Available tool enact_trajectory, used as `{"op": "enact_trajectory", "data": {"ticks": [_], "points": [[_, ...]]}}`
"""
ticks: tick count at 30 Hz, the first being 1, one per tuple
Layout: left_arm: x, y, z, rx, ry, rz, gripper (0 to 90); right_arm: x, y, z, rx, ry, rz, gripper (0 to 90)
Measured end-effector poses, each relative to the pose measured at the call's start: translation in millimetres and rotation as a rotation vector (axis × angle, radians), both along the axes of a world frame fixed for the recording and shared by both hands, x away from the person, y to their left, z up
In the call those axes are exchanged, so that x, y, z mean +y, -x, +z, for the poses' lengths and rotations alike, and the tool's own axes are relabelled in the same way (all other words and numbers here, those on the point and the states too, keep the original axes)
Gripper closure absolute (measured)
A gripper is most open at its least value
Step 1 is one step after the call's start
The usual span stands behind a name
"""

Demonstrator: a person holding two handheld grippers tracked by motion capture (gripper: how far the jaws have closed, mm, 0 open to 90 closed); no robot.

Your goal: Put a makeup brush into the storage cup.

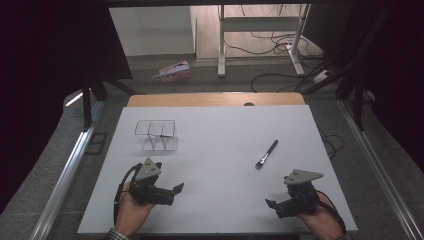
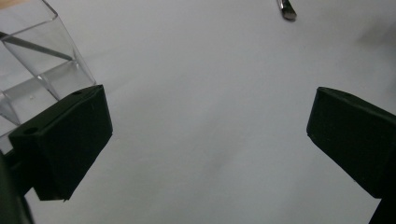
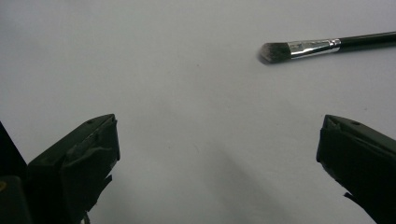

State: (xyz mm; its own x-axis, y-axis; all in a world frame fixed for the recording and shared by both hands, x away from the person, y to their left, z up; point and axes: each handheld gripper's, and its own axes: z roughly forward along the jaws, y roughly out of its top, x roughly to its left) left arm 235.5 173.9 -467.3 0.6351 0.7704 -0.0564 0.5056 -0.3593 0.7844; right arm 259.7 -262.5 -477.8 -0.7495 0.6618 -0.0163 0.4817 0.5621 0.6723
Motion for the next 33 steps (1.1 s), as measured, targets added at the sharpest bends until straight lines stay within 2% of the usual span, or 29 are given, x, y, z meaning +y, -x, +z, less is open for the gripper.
{"op": "enact_trajectory", "data": {"ticks": [6,14,20,33], "points": [[1.4,4.7,-2.9,0.005,-0.006,-0.002,0.7,-0.7,0.0,-0.5,0.010,0.004,0.001,0.0],[2.1,13.4,-8.2,0.007,-0.015,-0.006,0.8,-3.4,-1.4,-0.6,-0.001,0.013,-0.003,0.0],[2.3,17.9,-15.5,0.013,-0.052,-0.011,0.7,-4.6,-2.4,-2.4,-0.006,0.029,-0.004,0.0],[4.7,21.9,-18.0,0.011,-0.057,0.001,0.7,-4.3,-3.5,-2.4,0.001,0.027,-0.007,0.0]]}}
